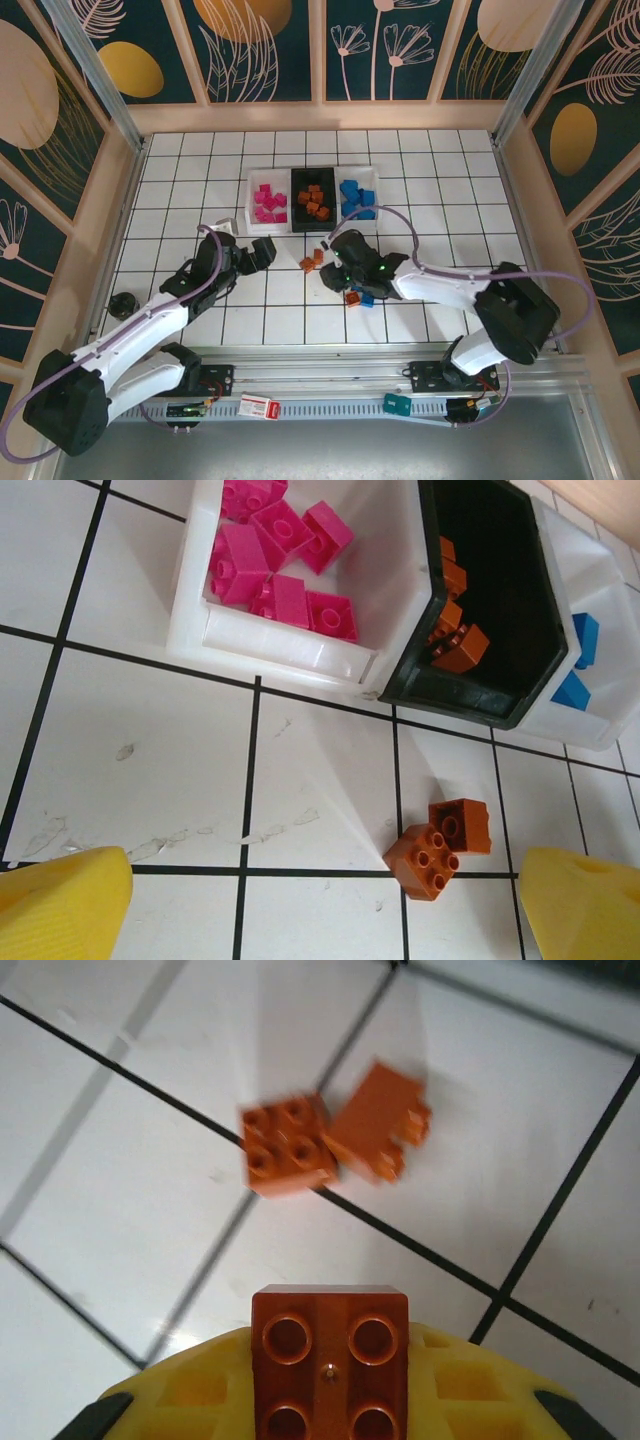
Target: Sort the legos into containers by color
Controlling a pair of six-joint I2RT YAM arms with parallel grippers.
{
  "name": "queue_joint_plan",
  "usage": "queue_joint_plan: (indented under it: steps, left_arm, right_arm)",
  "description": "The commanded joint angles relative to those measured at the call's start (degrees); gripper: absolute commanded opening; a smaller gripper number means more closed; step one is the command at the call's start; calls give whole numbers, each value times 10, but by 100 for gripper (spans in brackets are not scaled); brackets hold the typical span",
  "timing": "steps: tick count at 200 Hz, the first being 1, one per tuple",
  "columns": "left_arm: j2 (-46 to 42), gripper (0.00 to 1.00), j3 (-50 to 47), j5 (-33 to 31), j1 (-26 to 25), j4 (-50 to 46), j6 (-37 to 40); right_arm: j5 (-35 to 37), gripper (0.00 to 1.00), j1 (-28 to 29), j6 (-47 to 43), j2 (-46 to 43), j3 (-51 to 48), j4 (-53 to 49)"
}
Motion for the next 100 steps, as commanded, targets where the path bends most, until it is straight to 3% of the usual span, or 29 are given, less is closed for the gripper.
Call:
queue_joint_plan:
  steps: [1, 42, 100]
  left_arm:
    - [16, 99, -7, 17, 1, 24, 10]
    - [34, 97, -5, 34, 0, 39, 13]
    - [52, 93, 6, 42, -9, 42, 22]
  right_arm:
    - [-28, 14, -18, 14, -19, 49, 16]
    - [-21, 15, -85, 32, 109, 196, 47]
    - [20, 19, -132, 77, 289, 394, 1]
